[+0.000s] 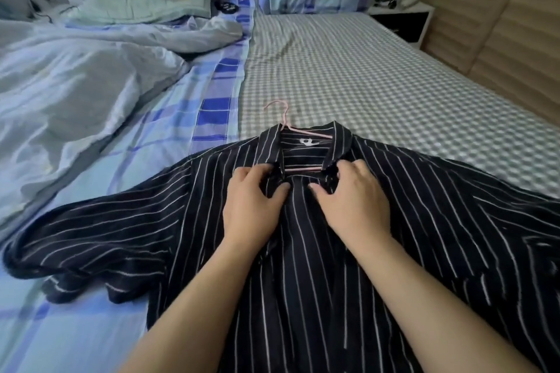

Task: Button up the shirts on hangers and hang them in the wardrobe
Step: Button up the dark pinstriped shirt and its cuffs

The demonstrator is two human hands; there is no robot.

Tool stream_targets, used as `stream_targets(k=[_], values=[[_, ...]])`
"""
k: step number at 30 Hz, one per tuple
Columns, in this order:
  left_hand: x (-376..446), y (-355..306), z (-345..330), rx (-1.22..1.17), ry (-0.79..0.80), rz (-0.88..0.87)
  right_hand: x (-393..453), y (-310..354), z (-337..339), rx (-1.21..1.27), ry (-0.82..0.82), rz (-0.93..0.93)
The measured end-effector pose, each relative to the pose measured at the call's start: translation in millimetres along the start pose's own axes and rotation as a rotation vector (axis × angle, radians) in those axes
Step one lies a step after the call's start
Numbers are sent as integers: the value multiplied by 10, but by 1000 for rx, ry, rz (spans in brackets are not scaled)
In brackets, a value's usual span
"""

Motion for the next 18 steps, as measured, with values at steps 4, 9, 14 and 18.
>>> stream_targets(k=[4,9,14,18], values=[[-16,29,128,-141,-109,27,60,-45,67,90,-78,-3],[-57,-45,311,-139,-219,-15,106,-224,269,453,-203,-128],[440,-550,452,-138,8,-22,308,-323,347,1070,-7,-410],[499,-711,-39,-203,308,26,486,-118,290,997,127,-354]])
Point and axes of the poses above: each hand's wrist, its own x-axis towards the middle knuckle, its own z-axis out of the back of the hand, y = z × x, the point moved 9 cm from there along x, towards the middle knuckle, and after that the axes turned 13 degrees about x, right-handed, at the moved point
